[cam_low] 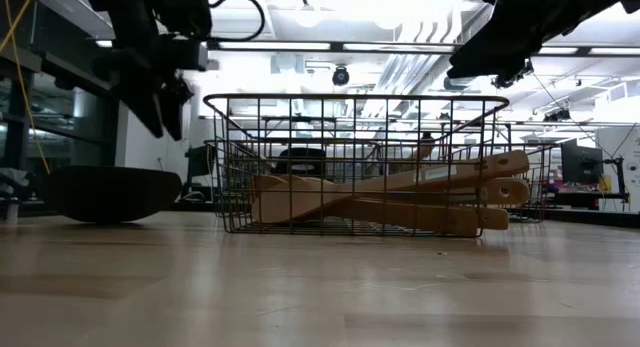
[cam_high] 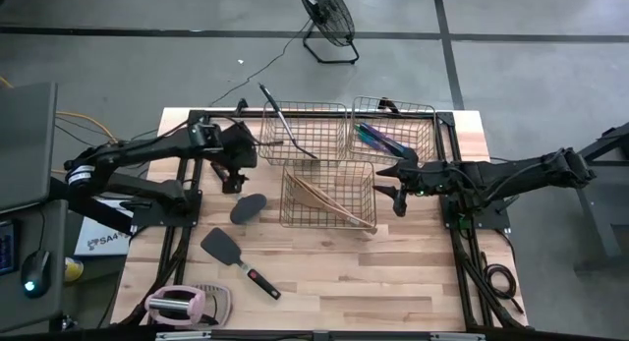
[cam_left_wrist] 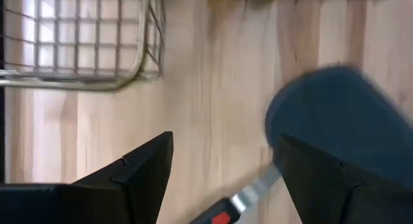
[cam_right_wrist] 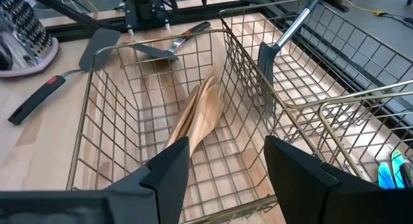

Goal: Pick & Place Kitchen Items
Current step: Put the black spatula into the top left wire basket

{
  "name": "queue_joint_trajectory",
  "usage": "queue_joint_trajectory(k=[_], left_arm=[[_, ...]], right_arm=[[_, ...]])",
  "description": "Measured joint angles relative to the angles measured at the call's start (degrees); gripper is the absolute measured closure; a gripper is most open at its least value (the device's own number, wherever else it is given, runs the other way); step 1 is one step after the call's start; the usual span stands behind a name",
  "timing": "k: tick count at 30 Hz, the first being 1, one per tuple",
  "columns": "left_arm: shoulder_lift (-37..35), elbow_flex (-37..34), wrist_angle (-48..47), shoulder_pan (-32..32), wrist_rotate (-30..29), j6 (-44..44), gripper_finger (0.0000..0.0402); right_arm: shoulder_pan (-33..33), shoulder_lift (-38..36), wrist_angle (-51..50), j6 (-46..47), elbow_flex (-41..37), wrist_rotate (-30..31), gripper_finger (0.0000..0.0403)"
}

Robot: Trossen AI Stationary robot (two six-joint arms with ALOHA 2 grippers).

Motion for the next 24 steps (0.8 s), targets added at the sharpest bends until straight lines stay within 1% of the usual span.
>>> queue_joint_trajectory(k=[4,9,15,17,20,24], left_arm=[[2.11,-0.02,-2.18,-0.9,-2.43,3.69,0.0132],[5.87,-1.24,-4.31,-1.07,-2.59,9.57,0.0132],[10.01,-5.42,-6.74,-1.0,-2.64,17.62,0.0132],[11.13,-7.33,-6.81,-1.0,-3.24,19.58,0.0132],[12.27,-9.21,-5.75,-1.0,-5.74,21.9,0.0132],[12.79,-11.14,-2.6,-1.0,-5.89,22.76,0.0132]], right_arm=[[0.0,0.0,-1.64,0.68,0.0,-0.12,0.021],[0.0,0.0,-4.84,3.03,0.0,-2.7,0.021],[0.0,0.01,-8.97,6.55,0.0,-2.83,0.021],[0.0,0.0,-8.57,7.03,0.0,-2.77,0.021],[0.0,0.0,-8.3,7.07,0.0,-2.7,0.021],[0.0,0.0,-7.39,7.08,0.0,-2.58,0.021]])
